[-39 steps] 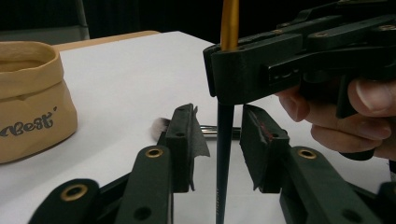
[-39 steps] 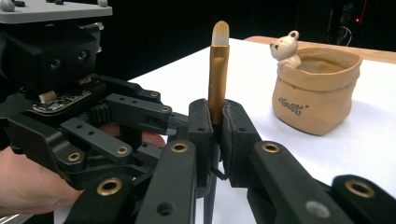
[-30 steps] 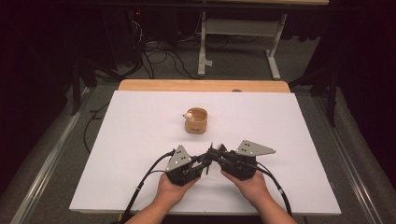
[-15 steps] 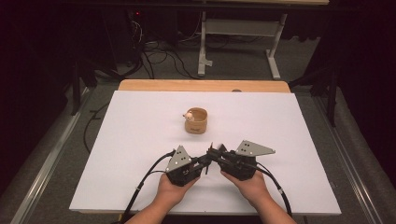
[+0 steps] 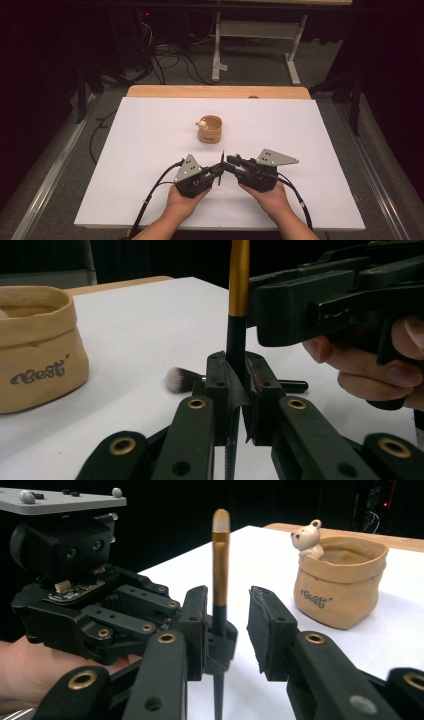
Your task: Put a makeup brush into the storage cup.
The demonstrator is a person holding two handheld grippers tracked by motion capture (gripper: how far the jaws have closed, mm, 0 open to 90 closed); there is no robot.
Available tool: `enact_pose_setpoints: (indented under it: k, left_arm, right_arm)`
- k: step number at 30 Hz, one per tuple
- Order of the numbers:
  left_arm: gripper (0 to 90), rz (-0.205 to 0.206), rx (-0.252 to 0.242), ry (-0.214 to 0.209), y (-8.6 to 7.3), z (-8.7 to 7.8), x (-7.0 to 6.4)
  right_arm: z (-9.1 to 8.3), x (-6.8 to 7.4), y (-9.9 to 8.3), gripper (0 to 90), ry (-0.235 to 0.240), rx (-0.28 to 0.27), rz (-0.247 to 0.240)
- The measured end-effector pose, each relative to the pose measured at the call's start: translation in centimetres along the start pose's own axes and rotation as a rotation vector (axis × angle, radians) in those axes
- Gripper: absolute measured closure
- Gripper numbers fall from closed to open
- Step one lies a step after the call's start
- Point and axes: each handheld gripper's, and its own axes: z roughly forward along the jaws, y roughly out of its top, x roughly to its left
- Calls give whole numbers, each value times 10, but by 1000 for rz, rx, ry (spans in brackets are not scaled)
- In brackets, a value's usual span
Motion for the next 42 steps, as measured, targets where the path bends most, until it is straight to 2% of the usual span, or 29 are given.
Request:
enact_pose_setpoints:
  k: [5, 17, 25, 33, 42]
  left_arm:
    - [828, -6, -7, 15, 2, -5, 5]
    - [828, -7, -35, 60, 7, -20, 17]
    - [828, -16, -55, 91, 10, -28, 27]
    - [828, -22, -70, 123, 13, -36, 35]
    - [829, -19, -80, 142, 14, -42, 39]
  right_arm:
    - [-4, -2, 1, 692, -16, -4, 2]
    - [-16, -10, 2, 605, -90, 3, -43]
    - [-20, -14, 2, 502, -140, 22, -71]
    - [-24, -20, 2, 400, -168, 24, -72]
    - [-28, -23, 3, 233, -222, 11, -69]
